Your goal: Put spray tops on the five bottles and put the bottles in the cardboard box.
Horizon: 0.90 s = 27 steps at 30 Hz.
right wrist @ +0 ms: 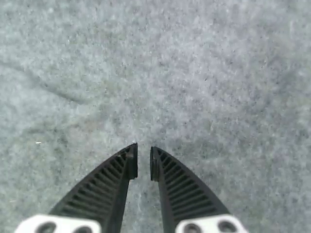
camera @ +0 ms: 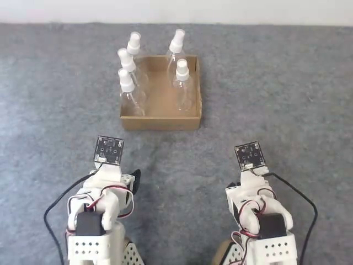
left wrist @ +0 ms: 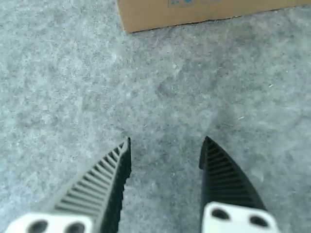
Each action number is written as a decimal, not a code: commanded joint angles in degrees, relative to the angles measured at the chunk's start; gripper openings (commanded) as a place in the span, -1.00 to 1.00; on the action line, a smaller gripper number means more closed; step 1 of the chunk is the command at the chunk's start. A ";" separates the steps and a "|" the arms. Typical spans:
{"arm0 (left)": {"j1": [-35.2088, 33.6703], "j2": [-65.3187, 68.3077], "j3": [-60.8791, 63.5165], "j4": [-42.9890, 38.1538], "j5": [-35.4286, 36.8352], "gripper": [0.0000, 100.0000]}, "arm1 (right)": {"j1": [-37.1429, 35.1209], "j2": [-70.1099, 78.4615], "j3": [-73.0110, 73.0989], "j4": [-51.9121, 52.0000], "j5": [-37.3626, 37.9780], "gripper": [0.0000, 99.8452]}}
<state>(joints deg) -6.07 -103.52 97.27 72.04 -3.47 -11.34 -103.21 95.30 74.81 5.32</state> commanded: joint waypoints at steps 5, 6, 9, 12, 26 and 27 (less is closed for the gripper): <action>0.09 -0.70 -0.75 0.26 0.09 -0.76 | 0.66 -0.75 1.14 0.31 0.35 -0.97; 0.18 -0.70 -0.75 0.26 0.09 -0.82 | 0.66 -0.75 1.14 0.31 0.35 -0.97; 0.18 -0.70 -0.75 0.26 0.09 -0.99 | 0.66 -0.75 1.14 0.31 0.35 -0.97; -0.09 -0.70 -0.75 0.26 0.09 -0.97 | 0.66 -0.75 1.14 0.31 0.35 -0.97; -0.09 -0.70 -0.75 0.26 0.09 -0.97 | 0.66 -0.75 1.14 0.31 0.35 -0.97; -0.09 -0.70 -0.75 0.26 0.09 -0.97 | 0.66 -0.75 1.14 0.31 0.35 -0.97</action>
<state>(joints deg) -6.07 -103.52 97.27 72.04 -3.47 -11.34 -103.21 95.30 74.81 5.32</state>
